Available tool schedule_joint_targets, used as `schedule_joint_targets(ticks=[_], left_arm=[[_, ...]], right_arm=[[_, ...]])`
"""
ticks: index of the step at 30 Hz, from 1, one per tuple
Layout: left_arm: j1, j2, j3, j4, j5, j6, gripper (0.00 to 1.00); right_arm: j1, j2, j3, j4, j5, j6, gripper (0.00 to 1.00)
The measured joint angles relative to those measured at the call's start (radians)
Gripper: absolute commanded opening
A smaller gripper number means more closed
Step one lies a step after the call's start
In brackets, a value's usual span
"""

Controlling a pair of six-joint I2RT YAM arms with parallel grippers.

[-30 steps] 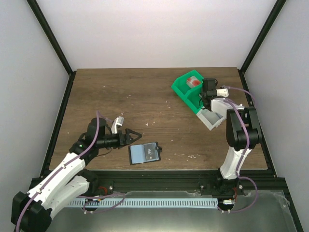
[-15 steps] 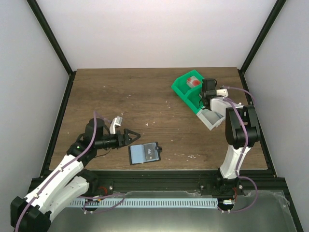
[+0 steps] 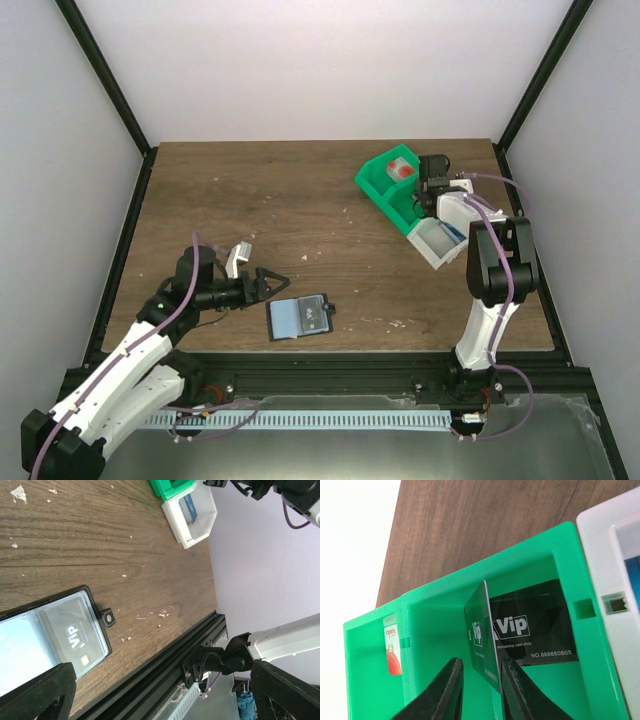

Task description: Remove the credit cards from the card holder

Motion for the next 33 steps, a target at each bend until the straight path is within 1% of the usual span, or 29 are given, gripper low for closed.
schedule_joint_targets(ticks=[7, 11, 15, 20, 23, 26, 31, 33], left_arm=[[0.0, 0.0, 0.005, -0.029, -0.014, 0.01, 0.97], [0.0, 0.0, 0.005, -0.051, -0.031, 0.018, 0.97], [0.0, 0.003, 0.005, -0.07, -0.04, 0.019, 0.97], [0.0, 0.031, 0.005, -0.079, -0.039, 0.019, 0.96], [0.0, 0.037, 0.005, -0.081, -0.039, 0.019, 0.94], [0.0, 0.041, 0.005, -0.079, -0.034, 0.017, 0.91], [0.0, 0.052, -0.021, -0.034, -0.024, -0.003, 0.83], [0.0, 0.057, -0.042, -0.01, -0.023, -0.018, 0.8]], right_arm=[[-0.007, 0.034, 0.144, -0.22, -0.005, 0.081, 0.25], [-0.013, 0.033, 0.148, -0.292, -0.008, 0.105, 0.31], [-0.014, 0.016, 0.145, -0.326, -0.017, 0.108, 0.37], [-0.018, -0.025, 0.155, -0.404, -0.026, 0.098, 0.38], [-0.025, -0.061, 0.142, -0.427, -0.042, 0.038, 0.38], [-0.029, -0.132, 0.08, -0.391, -0.084, -0.072, 0.38], [-0.03, -0.314, -0.097, -0.282, -0.201, -0.256, 0.39], [-0.031, -0.403, -0.18, -0.229, -0.277, -0.349, 0.39]])
